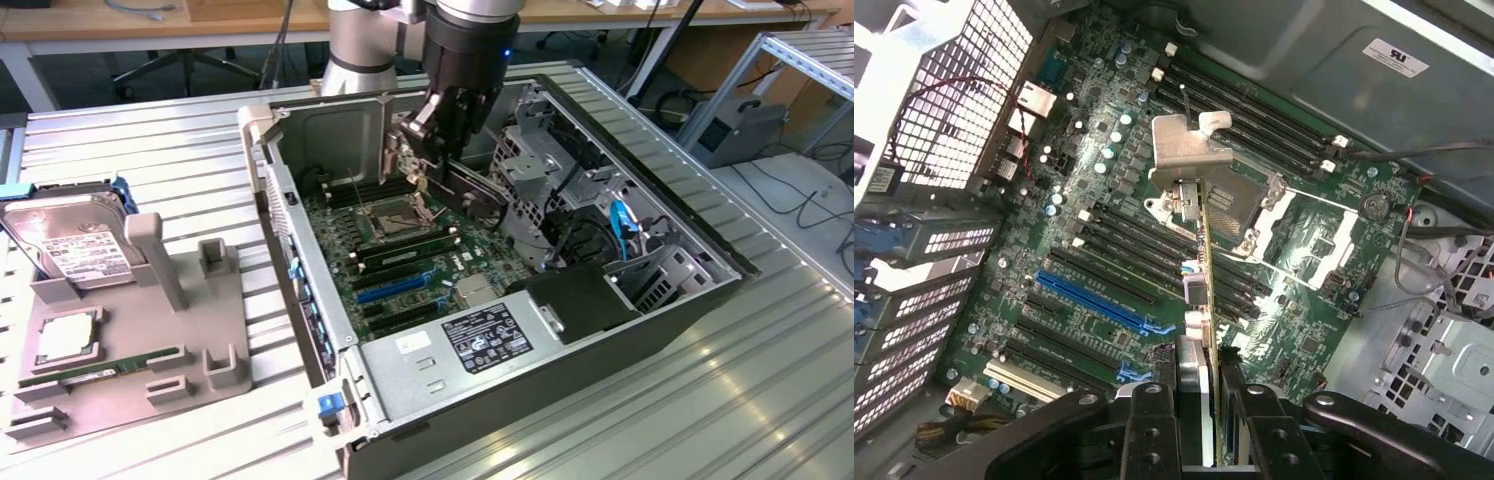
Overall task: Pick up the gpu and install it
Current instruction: 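Insert the gpu into the slot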
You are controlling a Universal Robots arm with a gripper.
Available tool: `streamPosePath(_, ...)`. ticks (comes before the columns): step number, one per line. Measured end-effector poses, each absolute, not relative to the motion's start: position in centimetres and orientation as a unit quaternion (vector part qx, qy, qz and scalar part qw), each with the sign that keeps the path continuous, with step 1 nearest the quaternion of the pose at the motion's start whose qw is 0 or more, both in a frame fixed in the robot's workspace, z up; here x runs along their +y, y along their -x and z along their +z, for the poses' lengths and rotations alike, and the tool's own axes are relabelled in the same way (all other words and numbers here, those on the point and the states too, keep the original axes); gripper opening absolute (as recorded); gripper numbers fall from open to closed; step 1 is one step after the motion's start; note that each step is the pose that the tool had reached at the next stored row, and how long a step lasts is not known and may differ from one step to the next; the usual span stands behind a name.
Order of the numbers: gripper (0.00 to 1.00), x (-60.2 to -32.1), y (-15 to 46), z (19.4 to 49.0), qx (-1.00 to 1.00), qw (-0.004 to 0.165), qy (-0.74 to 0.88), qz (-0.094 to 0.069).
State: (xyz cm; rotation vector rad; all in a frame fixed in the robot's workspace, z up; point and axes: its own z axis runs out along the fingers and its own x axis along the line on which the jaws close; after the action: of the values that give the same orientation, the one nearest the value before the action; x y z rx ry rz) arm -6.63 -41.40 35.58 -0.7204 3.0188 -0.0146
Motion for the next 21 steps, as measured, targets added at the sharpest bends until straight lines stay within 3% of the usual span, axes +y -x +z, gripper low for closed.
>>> streamPosePath(21, 0.28, -41.4, 6.63, 35.58, 0.965, 0.019, 0.26, -0.004)
